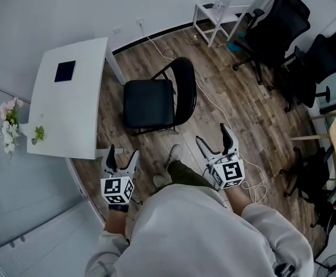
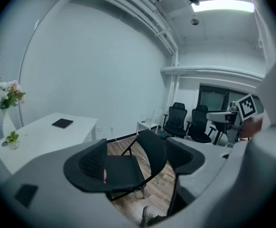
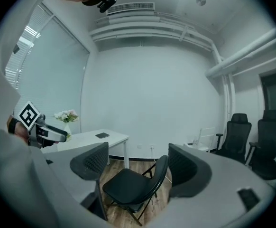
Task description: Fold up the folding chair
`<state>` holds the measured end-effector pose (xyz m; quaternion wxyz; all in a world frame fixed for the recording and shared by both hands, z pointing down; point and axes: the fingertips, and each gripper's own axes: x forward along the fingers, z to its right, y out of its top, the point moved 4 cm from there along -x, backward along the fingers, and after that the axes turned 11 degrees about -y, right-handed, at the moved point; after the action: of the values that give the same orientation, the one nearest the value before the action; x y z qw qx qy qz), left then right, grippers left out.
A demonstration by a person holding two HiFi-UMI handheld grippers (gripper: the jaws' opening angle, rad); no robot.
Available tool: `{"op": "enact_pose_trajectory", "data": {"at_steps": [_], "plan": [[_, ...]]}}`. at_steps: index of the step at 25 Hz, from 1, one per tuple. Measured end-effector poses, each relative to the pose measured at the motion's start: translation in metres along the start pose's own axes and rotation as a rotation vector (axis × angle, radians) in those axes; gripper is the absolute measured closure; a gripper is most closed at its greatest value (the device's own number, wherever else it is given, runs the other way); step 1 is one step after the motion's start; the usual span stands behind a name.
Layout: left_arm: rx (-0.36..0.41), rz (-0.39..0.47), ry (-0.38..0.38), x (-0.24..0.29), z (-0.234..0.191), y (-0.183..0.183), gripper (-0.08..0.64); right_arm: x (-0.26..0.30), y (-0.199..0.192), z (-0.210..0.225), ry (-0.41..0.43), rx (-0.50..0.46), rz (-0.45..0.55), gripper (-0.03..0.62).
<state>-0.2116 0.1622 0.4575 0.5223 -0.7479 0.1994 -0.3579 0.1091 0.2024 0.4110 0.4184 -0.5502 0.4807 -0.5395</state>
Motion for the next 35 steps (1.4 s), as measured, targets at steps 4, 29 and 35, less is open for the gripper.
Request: {"op": "enact_pose_trajectory", "data": {"at_steps": [4, 29, 35], "plan": [[-0.019, -0.061, 0.015, 0.033, -0.028, -0.001, 0.167, 0.047, -0.004, 0.015, -0.024, 0.031, -0.028, 0.193], [-0.358, -0.606, -0.054, 0.303, -0.272, -0.216, 0.166, 0.364, -0.128, 0.092, -0.149, 0.183, -0.492, 0.195], [-0.487, -0.708, -0.027, 0.344, -0.337, -0.305, 0.163, 0.420, -0.173, 0.103, -0.177, 0.205, -0.599, 0.195]]}}
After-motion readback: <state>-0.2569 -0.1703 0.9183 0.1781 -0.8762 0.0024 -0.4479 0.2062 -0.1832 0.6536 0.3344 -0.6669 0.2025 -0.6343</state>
